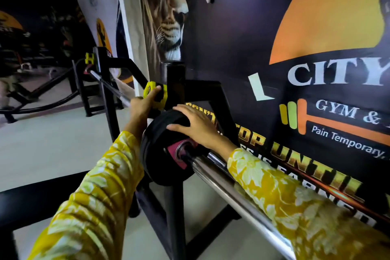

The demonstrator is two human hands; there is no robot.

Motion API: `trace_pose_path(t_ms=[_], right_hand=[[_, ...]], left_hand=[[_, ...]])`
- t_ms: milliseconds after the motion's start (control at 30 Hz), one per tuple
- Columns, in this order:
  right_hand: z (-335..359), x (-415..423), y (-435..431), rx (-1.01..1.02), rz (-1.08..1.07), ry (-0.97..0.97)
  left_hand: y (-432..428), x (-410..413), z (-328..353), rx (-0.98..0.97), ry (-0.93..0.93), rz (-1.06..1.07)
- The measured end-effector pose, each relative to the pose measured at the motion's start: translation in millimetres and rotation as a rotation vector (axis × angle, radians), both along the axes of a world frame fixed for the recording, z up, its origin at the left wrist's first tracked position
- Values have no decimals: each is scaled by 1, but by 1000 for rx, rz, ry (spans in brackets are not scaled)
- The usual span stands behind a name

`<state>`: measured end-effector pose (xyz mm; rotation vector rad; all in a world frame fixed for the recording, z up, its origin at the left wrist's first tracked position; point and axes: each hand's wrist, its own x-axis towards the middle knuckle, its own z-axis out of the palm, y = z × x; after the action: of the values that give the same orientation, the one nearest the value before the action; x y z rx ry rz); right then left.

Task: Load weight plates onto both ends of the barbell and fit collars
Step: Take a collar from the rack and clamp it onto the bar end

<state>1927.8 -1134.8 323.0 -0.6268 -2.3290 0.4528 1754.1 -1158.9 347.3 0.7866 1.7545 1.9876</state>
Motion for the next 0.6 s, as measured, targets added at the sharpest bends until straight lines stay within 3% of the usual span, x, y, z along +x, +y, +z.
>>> trace_pose_path(t_ms=[267,600], right_hand=[[-3,-1,1,-35,5,20],[-5,-1,8,4,27,-7]], left_hand=[[-24,-4,9,183,-256,35],[-69,-11,4,237,-250,114]])
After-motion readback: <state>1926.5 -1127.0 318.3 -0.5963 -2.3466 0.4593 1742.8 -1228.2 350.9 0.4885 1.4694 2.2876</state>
